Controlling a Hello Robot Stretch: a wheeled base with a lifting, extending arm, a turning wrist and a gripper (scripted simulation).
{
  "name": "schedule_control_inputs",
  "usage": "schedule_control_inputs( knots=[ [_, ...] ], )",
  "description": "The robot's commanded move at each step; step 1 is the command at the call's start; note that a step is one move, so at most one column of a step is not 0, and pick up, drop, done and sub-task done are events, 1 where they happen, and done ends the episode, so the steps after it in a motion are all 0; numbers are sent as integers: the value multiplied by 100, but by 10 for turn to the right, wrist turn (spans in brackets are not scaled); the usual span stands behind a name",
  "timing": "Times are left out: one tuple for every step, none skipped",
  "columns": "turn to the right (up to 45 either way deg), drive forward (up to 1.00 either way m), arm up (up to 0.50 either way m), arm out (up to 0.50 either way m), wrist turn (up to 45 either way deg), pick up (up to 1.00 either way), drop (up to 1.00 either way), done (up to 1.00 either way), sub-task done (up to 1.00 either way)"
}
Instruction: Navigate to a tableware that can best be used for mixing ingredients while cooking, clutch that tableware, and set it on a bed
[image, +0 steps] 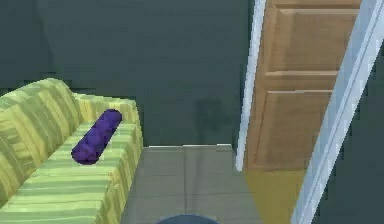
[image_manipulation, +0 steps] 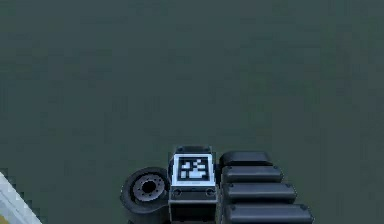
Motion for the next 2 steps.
schedule_control_inputs(
  knots=[
    [0, 85, 0, 0, 0, 0, 0, 0, 0],
    [-30, 0, 0, 0, 0, 0, 0, 0, 0]
  ],
)
